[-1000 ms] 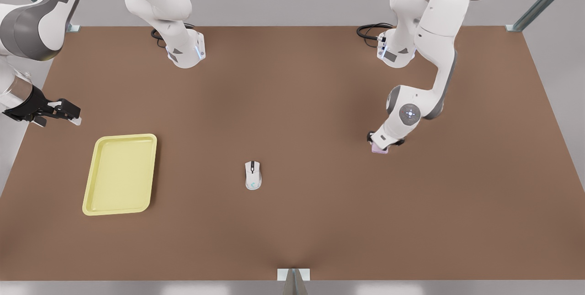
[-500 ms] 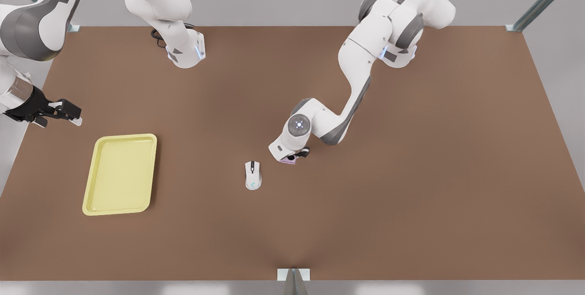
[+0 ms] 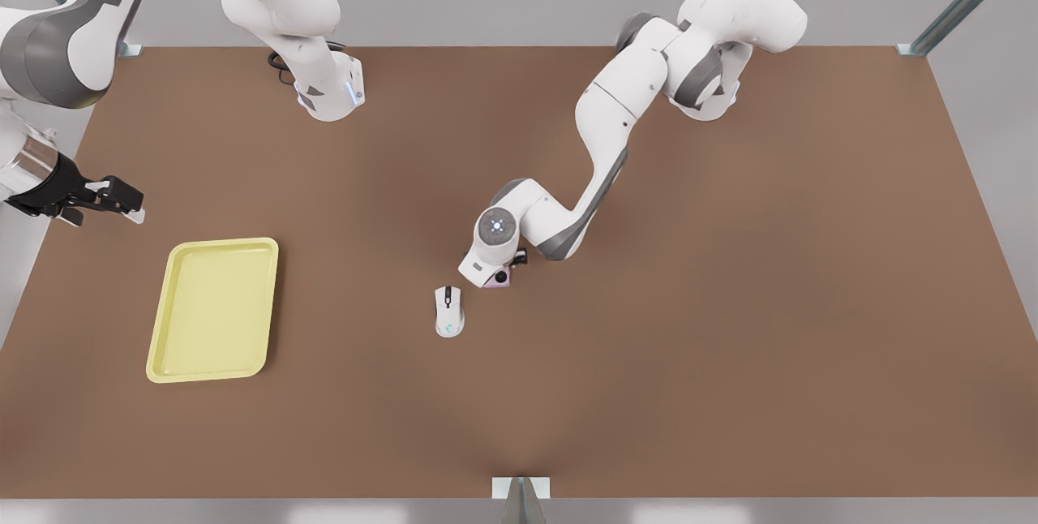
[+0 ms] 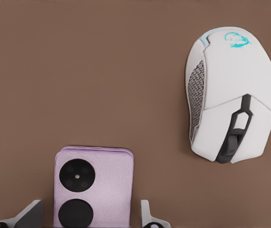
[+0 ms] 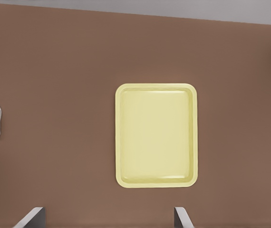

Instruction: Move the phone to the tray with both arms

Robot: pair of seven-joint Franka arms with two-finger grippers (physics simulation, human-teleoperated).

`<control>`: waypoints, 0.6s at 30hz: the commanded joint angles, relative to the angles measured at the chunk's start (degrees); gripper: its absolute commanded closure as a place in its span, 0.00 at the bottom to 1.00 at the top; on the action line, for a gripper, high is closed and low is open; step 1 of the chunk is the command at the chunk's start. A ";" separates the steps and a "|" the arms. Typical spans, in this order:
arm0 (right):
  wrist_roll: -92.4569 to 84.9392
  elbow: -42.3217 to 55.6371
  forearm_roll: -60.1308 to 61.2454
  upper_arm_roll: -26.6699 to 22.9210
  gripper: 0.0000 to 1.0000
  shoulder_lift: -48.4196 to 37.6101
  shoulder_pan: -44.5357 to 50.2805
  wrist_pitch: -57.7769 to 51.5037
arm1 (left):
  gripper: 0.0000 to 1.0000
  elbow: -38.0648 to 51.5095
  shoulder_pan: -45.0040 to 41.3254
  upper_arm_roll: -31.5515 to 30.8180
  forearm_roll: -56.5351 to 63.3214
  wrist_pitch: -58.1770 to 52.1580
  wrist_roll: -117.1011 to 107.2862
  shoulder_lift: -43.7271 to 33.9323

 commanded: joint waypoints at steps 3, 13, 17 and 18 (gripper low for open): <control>0.00 0.03 -0.19 0.00 0.00 -0.03 0.25 0.05 | 0.00 1.05 2.63 1.82 0.14 -11.19 -7.71 -6.24; 12.47 1.96 3.33 3.52 0.00 5.25 14.93 0.13 | 0.00 -24.86 44.29 -1.78 9.28 -31.16 52.34 -56.42; 26.89 1.61 3.94 3.87 0.00 11.57 23.01 4.70 | 0.00 -24.27 44.29 -1.43 11.04 -33.00 53.31 -55.38; 31.45 0.91 3.94 3.87 0.00 12.89 25.21 7.87 | 0.00 -22.33 44.29 -1.43 11.13 -33.09 53.31 -53.71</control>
